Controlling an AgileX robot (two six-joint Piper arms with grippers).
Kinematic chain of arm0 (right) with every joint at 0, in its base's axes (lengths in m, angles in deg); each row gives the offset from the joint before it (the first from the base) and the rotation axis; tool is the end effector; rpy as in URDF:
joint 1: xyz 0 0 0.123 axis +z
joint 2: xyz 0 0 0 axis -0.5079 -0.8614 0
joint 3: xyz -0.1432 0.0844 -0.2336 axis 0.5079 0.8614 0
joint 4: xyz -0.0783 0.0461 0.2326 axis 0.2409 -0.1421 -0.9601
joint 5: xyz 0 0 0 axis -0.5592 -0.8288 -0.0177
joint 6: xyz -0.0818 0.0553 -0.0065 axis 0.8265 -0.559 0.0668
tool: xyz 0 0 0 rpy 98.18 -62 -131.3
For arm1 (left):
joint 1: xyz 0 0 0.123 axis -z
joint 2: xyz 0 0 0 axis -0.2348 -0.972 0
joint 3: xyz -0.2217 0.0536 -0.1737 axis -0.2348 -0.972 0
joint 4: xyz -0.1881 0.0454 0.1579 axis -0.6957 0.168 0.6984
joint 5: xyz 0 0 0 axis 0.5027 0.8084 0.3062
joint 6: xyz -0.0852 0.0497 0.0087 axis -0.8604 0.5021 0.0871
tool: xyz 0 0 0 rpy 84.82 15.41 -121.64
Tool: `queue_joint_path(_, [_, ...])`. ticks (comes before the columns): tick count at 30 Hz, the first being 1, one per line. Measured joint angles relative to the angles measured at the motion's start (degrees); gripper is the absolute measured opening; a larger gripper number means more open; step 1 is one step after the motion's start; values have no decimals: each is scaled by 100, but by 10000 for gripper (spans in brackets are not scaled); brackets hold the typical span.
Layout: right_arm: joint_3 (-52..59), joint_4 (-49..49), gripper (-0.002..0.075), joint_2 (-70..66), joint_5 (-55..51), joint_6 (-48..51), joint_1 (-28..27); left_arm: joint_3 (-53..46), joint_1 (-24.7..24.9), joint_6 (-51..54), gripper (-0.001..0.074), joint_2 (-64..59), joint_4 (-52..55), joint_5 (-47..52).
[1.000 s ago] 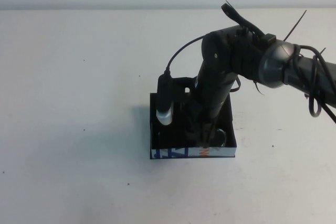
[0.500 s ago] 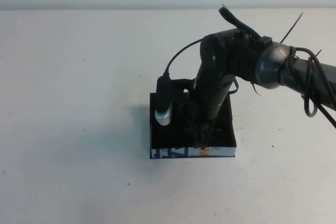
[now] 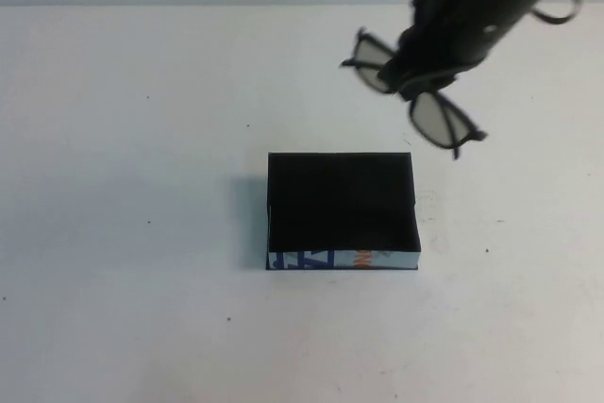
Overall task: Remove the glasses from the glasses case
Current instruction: Place the glasses on the table
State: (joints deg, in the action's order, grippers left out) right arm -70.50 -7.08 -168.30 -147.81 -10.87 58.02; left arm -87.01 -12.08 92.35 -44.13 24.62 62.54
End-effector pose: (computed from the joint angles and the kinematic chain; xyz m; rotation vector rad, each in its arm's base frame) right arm 0.3566 0.1918 0.3569 -0.9727 2.4687 0.1490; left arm 0.0567 -0.0019 0.1716 0.0937 1.8484 0.0278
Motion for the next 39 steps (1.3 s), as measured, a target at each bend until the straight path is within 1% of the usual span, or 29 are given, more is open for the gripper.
queue_joint_path(2, [422, -68, 31, 554, 0, -581, -375, 0, 0, 0, -5, 0, 0, 0])
queue_joint_path(4, [1056, -189, 31, 1045, 0, -861, -707, 0, 0, 0, -5, 0, 0, 0])
queue_joint_path(7, [2523, -549, 31, 1713, 38, -1027, -1289, 0, 0, 0, -5, 0, 0, 0])
queue_joint_path(10, [3961, -843, 31, 2244, 672, -1051, -1859, 0, 0, 0, -5, 0, 0, 0])
queue_joint_path(12, [4749, -856, 31, 2486, 1317, -1058, -2017, 0, 0, 0, -5, 0, 0, 0])
queue_joint_path(15, [5384, -846, 31, 2506, 1990, -1058, -2048, 0, 0, 0, -5, 0, 0, 0])
queue_joint_path(21, [5569, -834, 34, 1869, 2670, -1058, -2056, 0, 0, 0, -5, 0, 0, 0])
queue_joint_path(26, [5569, -835, 63, 1292, 3143, -1072, -2060, 0, 0, 0, -5, 0, 0, 0])
queue_joint_path(28, [5569, -835, 90, 1169, 3225, -1072, -2060, 0, 0, 0, -5, 0, 0, 0])
queue_joint_path(35, [5526, -835, 251, 1113, 3226, -1072, -2060, 0, 0, 0, -5, 0, 0, 0])
queue_joint_path(39, [5355, -835, 277, 1597, 2929, -1072, -2060, 0, 0, 0, -5, 0, 0, 0])
